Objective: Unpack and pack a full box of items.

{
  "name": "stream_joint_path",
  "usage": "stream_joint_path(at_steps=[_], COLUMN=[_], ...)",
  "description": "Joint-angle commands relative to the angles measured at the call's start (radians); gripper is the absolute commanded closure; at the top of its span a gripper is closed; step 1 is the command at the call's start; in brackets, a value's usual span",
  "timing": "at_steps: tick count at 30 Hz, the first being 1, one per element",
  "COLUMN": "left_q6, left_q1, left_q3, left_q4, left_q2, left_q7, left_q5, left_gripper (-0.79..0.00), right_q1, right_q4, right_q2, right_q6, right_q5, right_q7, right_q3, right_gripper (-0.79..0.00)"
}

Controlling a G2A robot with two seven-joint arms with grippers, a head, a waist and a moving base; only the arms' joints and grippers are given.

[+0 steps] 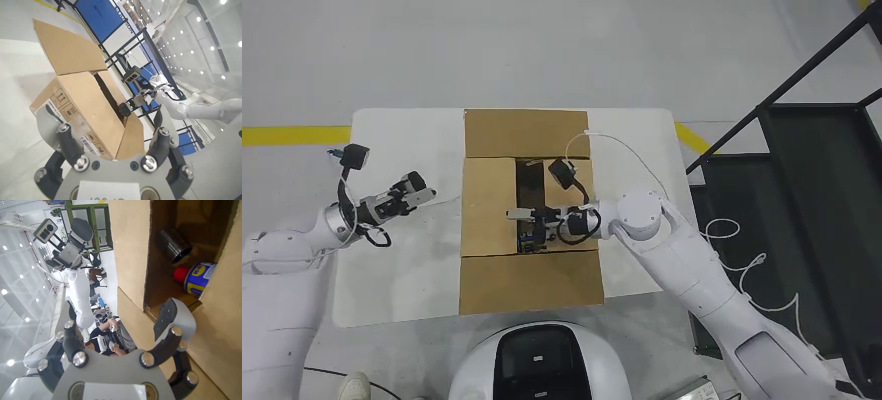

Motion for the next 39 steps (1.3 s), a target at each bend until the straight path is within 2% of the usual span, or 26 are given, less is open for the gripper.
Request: stream_joint_path(at_steps=[1,12,15,19,25,30,36,39], left_q6=[0.026,0.031,0.046,0.064,0.067,0.081,0.119,0.133], left_q1=[-0.025,-0.028,-0.004,0.002,-0.016,-0.027,-0.037,-0.039], left_q3=[0.038,0.041,0.049,0.061,0.078,0.064,0.026,0.009], left_q4=[0.011,0.015,-0.021,-0.041,-0.024,0.004,0.008,-0.007], left_q2=[0.02,0.023,0.024,0.029,0.032,0.032,0.036,0.038], left_q7=[-0.025,-0.021,0.01,-0.017,-0.029,0.028,0.082,0.095], left_q5=[-0.054,-0.057,-0.011,0.018,0.021,-0.02,-0.094,-0.129], left_gripper=[-0.785,-0.785,-0.785,-0.785,-0.785,-0.785,-0.785,-0.785], right_q1=[0.0,-0.009,0.001,0.037,0.087,0.123,0.128,0.146], right_q4=[0.0,-0.001,-0.001,0.035,0.105,0.132,0.07,0.041], right_q2=[0.0,-0.001,-0.006,-0.021,-0.049,-0.071,-0.078,-0.088], right_q6=[0.0,-0.001,0.005,0.007,0.002,-0.055,-0.175,-0.199], right_q5=[0.001,0.005,0.007,0.015,0.028,0.061,0.1,0.08], right_q7=[0.001,-0.021,-0.032,-0.04,-0.048,-0.027,0.013,0.017], right_q3=[0.0,0.0,-0.013,-0.058,-0.127,-0.169,-0.162,-0.192], right_gripper=[-0.785,-0.785,-0.785,-0.785,-0.785,-0.785,-0.785,-0.785])
